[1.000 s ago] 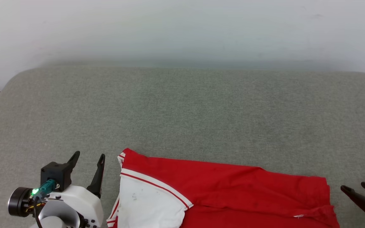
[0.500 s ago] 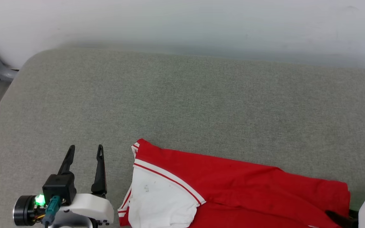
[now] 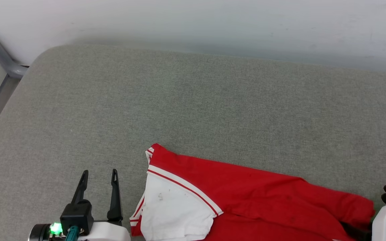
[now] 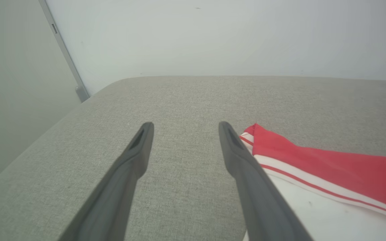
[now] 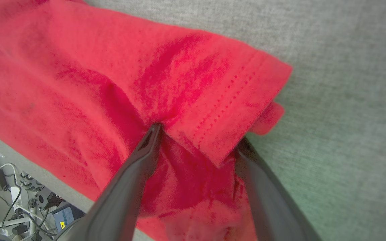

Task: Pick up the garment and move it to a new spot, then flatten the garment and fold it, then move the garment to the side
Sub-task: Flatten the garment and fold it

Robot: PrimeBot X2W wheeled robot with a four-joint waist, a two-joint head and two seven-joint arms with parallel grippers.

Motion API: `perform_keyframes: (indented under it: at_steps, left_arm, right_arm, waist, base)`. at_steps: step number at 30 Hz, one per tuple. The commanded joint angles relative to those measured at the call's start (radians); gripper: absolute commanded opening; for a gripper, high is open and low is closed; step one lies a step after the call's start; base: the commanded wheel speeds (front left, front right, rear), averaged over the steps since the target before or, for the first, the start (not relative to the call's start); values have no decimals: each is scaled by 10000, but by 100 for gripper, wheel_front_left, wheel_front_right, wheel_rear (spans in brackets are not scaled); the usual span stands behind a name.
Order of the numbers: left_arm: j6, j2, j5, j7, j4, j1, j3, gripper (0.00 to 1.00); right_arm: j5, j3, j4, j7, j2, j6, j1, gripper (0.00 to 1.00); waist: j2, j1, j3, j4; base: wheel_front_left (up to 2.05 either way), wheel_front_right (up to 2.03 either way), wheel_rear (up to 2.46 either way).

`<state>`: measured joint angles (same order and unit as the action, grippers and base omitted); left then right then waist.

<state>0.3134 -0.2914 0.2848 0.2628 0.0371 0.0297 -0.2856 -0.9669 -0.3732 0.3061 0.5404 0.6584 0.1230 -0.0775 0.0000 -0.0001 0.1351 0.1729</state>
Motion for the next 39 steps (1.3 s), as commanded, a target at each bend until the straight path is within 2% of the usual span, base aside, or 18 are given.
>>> perform_keyframes:
  at_steps: [1,2,3,16,26,32,39]
  left_arm:
    - [-224,169,-286,22,76,82,193,100]
    - [-329,274,-416,22,95,98,313,100]
    - [-408,381,-530,22,112,127,409,100]
    - [-1233,1199,-1672,22,59,443,1412,100]
    - [-1673,1586,-2102,22,39,668,1750,100]
    - [-1801,1666,-2271,22,100,728,1816,100]
    - [-1944,1763,-2382,23,104,844,1938,100]
  right_arm:
    - [-212,-789,141,73,-641,136,198,100]
    - [-221,-862,156,-17,-595,136,142,22]
    - [-244,-918,161,-126,-556,136,85,0]
    - [-740,-319,257,-1248,825,66,-358,0]
    - [-379,527,1557,-1273,1766,67,-354,0]
    - [-429,796,1401,-1172,1645,69,-304,0]
    - [-581,781,-564,-837,1291,72,45,0]
  waist:
    - [0,1,-14,-7]
    - [0,1,-19,-14]
    - [0,1,-29,-24]
    - [0,1,-372,-314]
    - [0,1,-608,-455]
    - [0,1,-759,-501]
    - [0,1,-889,-593]
  base:
    - [0,0,0]
    - [0,0,0]
    - [0,0,0]
    - [0,0,0]
    - [0,0,0]
    - [0,0,0]
    - [0,0,0]
